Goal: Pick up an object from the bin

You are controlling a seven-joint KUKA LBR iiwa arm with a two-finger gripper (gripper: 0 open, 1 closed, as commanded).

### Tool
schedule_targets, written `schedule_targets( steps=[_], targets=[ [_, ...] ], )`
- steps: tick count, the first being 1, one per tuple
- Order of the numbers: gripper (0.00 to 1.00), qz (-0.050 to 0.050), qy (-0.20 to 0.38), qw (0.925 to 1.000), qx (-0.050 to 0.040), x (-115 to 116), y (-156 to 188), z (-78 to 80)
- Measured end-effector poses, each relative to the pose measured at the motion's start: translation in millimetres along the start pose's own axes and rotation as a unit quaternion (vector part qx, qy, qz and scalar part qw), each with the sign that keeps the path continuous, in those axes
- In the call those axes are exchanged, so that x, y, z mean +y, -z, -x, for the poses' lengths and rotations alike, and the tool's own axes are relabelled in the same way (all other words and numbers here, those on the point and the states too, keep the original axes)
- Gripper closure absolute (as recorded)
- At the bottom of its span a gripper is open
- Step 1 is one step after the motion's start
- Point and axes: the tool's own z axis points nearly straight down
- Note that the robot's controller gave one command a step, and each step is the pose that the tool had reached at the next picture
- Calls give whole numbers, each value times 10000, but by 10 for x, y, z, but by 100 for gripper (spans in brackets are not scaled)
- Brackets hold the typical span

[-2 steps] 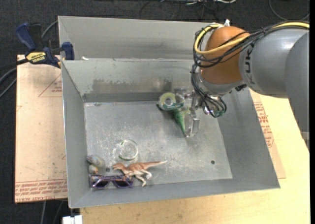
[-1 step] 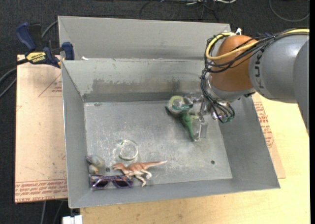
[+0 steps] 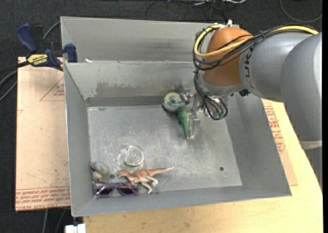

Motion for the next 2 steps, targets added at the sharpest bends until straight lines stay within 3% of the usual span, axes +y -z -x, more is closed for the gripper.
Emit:
schedule_targets(
  steps=[1,2],
  targets=[
    [0,-9,-17,10000,29,66,-9,35],
    [0,1,1791,9838,-26,-548,259,-16]
  ],
)
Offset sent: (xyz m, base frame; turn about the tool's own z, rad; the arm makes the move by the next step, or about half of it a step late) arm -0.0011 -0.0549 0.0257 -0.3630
